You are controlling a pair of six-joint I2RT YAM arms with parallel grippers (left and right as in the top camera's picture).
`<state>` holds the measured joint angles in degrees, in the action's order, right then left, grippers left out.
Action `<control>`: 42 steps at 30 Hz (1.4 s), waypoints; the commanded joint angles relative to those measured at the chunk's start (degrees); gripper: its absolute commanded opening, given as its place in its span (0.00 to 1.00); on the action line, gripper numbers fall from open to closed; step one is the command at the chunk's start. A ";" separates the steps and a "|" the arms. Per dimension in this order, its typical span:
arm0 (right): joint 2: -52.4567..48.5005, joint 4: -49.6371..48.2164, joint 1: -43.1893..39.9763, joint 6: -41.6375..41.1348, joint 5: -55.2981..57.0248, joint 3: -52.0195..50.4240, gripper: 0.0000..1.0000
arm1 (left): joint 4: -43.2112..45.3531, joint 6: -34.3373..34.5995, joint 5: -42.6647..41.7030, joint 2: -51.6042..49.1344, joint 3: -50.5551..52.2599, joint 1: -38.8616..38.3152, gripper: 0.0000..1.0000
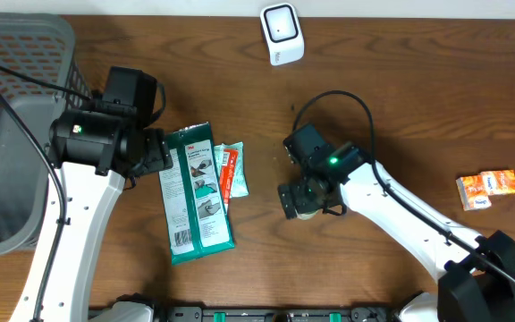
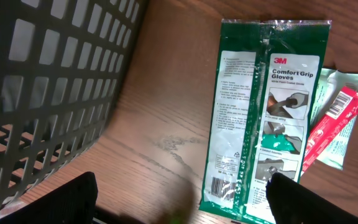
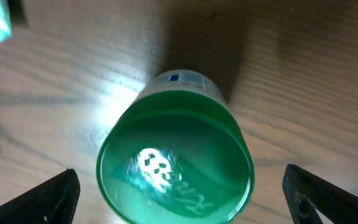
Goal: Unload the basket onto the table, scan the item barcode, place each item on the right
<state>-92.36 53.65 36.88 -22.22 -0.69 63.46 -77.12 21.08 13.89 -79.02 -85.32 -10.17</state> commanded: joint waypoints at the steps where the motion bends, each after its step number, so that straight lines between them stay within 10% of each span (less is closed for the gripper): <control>1: 0.22 -2.75 1.31 -9.51 -0.04 -3.82 0.99 | -0.20 -0.28 0.76 0.00 -0.17 0.13 0.88; 12: 0.22 -10.45 3.54 -10.12 7.80 -7.63 0.66 | -0.20 -0.28 0.74 0.00 -0.17 0.13 0.88; 31: 0.22 -18.08 2.43 1.01 12.74 -7.65 0.63 | -0.20 -0.28 0.74 0.00 -0.17 0.13 0.88; 42: 0.20 -20.52 -1.88 1.05 9.22 -10.25 0.84 | -0.20 -0.28 0.76 0.00 -0.20 0.13 0.88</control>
<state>-92.36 33.82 36.36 -21.30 8.93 55.09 -77.12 21.10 13.89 -79.02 -85.32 -10.17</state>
